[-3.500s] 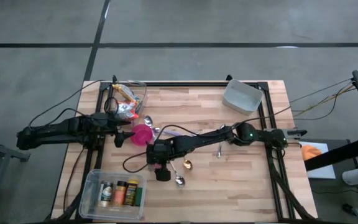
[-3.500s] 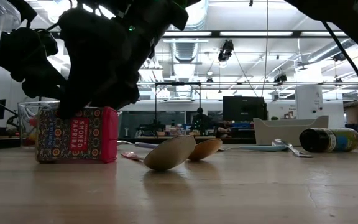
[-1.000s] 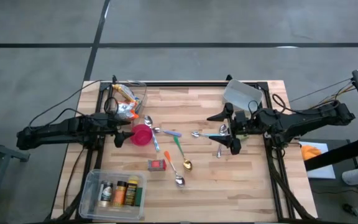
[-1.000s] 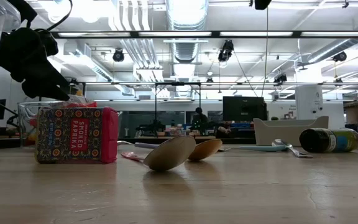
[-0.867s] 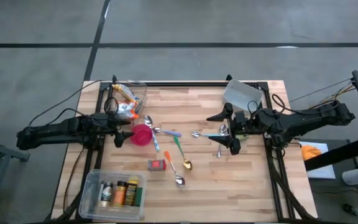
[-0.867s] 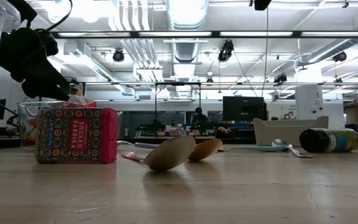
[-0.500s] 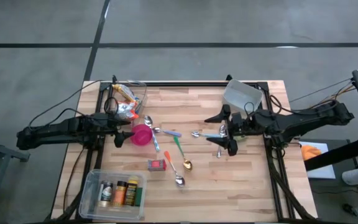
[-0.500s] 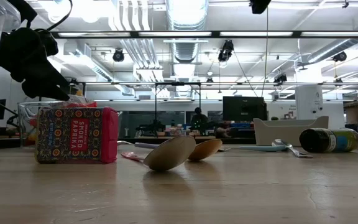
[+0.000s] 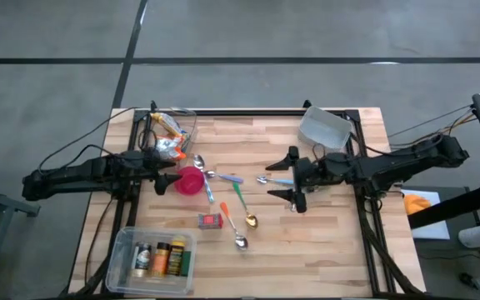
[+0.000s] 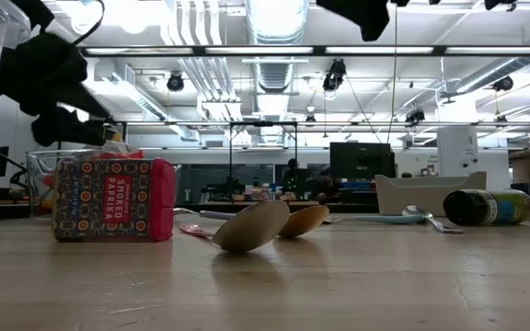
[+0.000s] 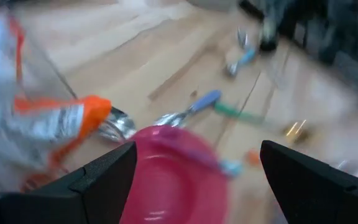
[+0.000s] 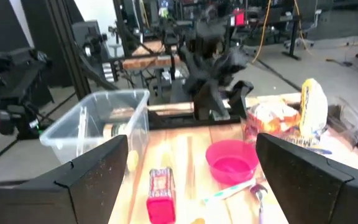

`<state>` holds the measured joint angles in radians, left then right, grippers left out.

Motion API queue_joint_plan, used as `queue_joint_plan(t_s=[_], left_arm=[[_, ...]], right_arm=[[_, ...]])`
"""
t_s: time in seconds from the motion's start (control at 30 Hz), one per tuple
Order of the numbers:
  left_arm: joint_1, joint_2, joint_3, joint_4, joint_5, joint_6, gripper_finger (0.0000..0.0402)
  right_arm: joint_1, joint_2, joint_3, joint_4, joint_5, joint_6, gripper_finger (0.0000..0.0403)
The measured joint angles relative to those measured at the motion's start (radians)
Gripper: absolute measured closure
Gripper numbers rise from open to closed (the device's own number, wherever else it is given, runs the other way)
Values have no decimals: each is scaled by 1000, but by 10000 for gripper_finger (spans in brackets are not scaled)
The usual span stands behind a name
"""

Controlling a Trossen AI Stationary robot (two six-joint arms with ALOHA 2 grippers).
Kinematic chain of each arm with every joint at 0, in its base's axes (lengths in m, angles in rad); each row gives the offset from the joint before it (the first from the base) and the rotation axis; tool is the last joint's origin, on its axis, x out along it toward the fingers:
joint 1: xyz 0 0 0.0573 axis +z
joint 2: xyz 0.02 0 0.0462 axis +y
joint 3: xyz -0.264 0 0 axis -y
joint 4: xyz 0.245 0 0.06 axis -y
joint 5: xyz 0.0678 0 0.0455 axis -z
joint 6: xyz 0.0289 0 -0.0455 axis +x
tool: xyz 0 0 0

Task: Pick & Place Food Item
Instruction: Put the red seasoning can into the white bin

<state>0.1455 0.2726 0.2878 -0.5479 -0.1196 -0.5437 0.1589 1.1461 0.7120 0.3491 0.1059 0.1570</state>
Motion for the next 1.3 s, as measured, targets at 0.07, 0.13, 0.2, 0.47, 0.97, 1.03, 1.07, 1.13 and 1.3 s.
queue_joint_plan(t_s=[0.07,0.13,0.2,0.47,0.97,1.03,1.07,1.13,1.3], left_arm=[[0,0,0,7,0,-207,56],[0,0,0,1,-1,-351,56],[0,0,0,1,-1,-445,56],[0,0,0,1,-2,-451,56],[0,0,0,-4,-4,-448,56],[0,0,0,-3,-4,-448,56],[0,0,0,-4,-4,-448,56],[0,0,0,-4,-4,-448,56],[0,0,0,-3,-4,-449,56]], right_arm=[[0,23,0,-1,0,0,51],[0,49,0,-1,0,0,51],[0,77,0,0,0,0,51],[0,215,0,-4,-8,0,51],[0,288,0,-47,-114,0,51],[0,279,0,-47,-114,0,51],[0,276,0,-47,-114,0,51],[0,275,0,-52,-114,0,51],[0,276,0,-54,-114,0,51]])
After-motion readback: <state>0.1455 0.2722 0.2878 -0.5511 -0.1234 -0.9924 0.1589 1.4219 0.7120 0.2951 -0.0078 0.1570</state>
